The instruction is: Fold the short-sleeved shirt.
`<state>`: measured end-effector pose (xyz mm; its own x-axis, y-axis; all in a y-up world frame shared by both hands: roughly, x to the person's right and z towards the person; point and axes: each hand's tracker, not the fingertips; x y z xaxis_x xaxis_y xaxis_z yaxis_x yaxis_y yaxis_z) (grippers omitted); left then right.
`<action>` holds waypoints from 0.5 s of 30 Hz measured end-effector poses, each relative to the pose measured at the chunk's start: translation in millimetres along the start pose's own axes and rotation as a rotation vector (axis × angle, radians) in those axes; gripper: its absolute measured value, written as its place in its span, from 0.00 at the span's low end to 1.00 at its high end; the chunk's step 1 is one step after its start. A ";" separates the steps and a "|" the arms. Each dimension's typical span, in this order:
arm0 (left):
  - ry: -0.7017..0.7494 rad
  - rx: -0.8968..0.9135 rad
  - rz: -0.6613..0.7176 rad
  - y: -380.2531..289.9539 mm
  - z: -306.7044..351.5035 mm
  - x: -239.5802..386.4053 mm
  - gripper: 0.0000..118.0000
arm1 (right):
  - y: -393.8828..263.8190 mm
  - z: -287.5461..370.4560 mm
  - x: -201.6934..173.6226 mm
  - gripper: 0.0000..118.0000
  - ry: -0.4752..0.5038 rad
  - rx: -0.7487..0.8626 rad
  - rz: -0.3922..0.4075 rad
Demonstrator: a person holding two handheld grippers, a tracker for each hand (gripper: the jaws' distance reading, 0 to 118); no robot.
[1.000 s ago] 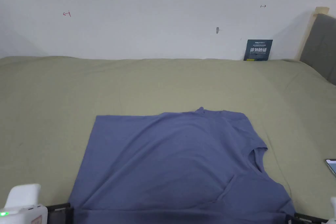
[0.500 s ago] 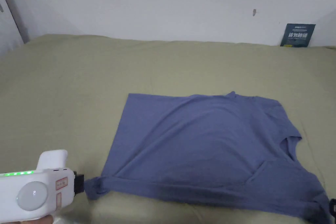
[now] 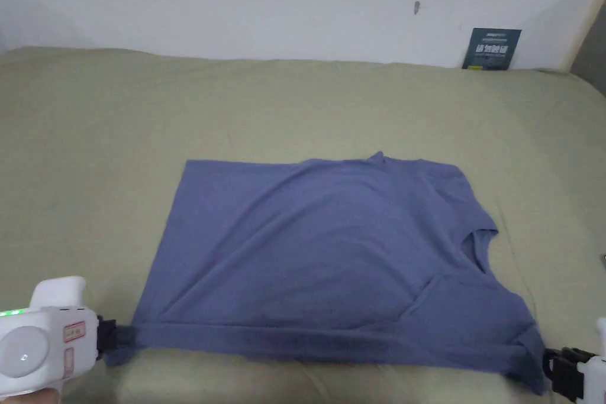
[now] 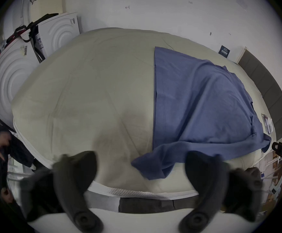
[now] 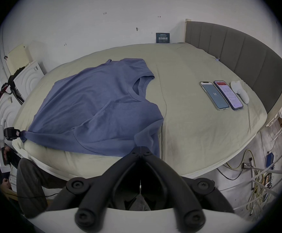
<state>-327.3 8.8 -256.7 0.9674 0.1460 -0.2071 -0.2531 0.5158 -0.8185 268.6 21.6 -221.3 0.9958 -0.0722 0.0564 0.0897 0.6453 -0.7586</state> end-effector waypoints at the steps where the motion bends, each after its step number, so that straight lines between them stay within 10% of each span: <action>1: 0.019 0.008 -0.023 1.2 2.9 2.5 0.01 | -0.9 -2.6 2.7 0.16 0.002 0.004 0.000; 3: 0.003 0.027 -0.018 1.0 4.8 6.8 0.01 | 0.4 -7.3 7.7 0.98 0.017 0.007 0.010; 10: 0.019 0.034 -0.018 9.6 0.7 3.2 0.01 | -12.0 -36.7 12.6 0.98 0.013 -0.083 0.032; 13: 0.029 0.027 -0.027 7.8 0.6 6.3 0.01 | -16.2 -44.2 15.4 0.69 0.027 -0.103 0.049; 15: 0.031 0.021 -0.029 7.8 -0.3 5.9 0.01 | -18.9 -47.0 17.6 0.03 -0.045 -0.060 0.075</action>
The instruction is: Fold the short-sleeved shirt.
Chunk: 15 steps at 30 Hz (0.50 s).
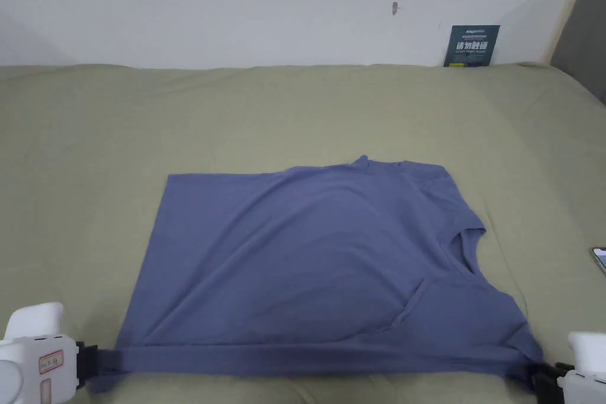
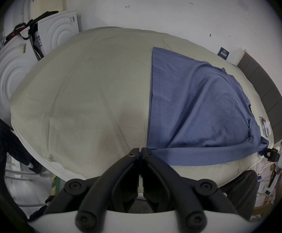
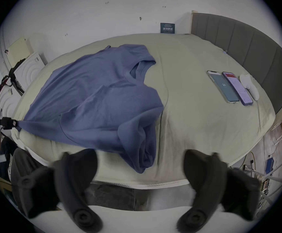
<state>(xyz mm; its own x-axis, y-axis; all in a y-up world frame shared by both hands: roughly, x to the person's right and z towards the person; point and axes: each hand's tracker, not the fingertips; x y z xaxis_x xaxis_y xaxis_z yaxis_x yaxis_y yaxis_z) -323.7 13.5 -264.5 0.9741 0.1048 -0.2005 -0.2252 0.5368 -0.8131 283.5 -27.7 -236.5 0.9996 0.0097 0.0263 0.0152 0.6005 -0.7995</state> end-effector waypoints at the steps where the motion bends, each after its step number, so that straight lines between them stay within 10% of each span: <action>1: -0.001 -0.001 -0.005 -0.9 0.1 -0.2 0.01 | -1.8 0.2 2.9 0.03 0.038 0.030 -0.031; 3: 0.009 0.004 -0.013 -3.0 2.1 -1.5 0.01 | -3.3 6.4 11.5 0.03 0.101 0.010 -0.128; 15: 0.002 0.024 -0.017 6.4 11.7 -3.8 0.01 | 15.2 31.0 5.9 0.03 0.067 0.057 -0.046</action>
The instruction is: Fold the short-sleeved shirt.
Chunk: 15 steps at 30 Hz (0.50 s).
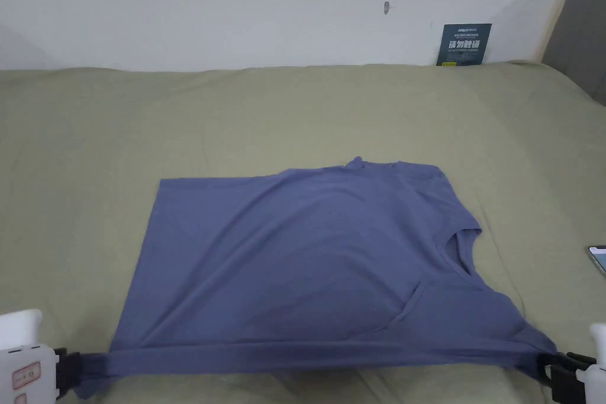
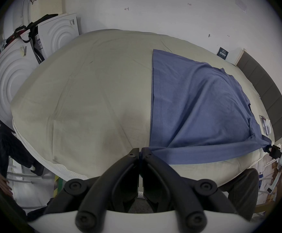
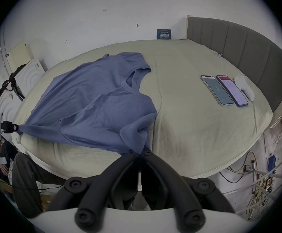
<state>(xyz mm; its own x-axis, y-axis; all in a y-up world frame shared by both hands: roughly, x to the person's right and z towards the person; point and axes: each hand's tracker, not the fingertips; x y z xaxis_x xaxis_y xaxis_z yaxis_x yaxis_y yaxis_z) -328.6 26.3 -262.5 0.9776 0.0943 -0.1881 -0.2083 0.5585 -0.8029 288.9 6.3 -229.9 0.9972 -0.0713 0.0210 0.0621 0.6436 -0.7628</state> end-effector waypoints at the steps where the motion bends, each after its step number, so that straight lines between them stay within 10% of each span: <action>1: -0.002 0.005 0.002 4.6 0.4 0.0 0.01 | 4.7 0.3 -1.3 0.03 -0.003 0.002 0.007; 15: 0.004 0.096 -0.044 119.7 -39.1 26.2 0.01 | 134.1 -44.0 -14.9 0.03 -0.008 0.043 0.058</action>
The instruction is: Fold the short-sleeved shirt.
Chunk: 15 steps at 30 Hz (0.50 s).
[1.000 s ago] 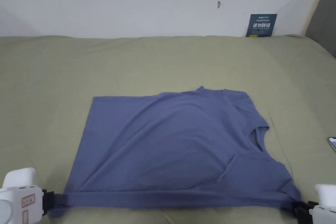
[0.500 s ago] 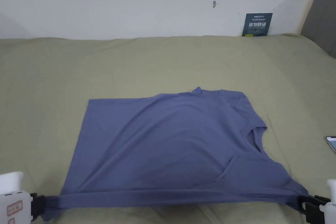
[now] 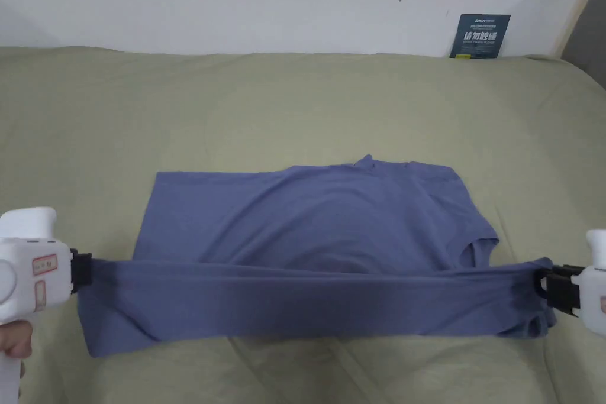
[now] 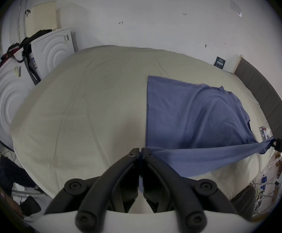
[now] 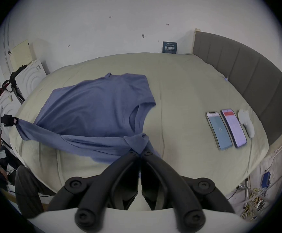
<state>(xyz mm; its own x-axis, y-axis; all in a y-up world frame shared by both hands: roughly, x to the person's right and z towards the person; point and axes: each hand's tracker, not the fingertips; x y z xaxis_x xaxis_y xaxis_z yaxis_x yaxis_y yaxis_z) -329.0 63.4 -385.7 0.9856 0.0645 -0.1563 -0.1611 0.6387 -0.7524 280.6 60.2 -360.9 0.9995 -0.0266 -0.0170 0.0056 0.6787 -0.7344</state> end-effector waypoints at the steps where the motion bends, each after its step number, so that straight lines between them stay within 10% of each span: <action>1: 0.009 0.003 -0.003 7.3 -9.2 2.7 0.01 | 8.4 -9.0 -1.5 0.03 -0.004 -0.005 -0.002; 12: 0.047 -0.082 -0.024 42.8 -99.9 22.0 0.01 | 50.0 -104.3 -5.4 0.09 -0.055 -0.166 0.020; 14: 0.045 -0.095 -0.038 39.5 -112.2 23.7 0.25 | 50.6 -114.0 -4.8 0.60 -0.057 -0.207 0.004; 15: 0.039 -0.089 -0.044 37.4 -115.6 23.3 0.79 | 49.0 -115.4 -4.8 0.96 -0.072 -0.212 -0.001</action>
<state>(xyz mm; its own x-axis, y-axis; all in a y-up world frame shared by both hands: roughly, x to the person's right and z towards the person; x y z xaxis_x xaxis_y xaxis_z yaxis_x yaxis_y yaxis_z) -318.0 0.2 -491.4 0.9894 0.0065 -0.1452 -0.1230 0.5695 -0.8127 272.5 8.9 -475.1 0.9992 0.0302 0.0267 0.0076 0.5090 -0.8607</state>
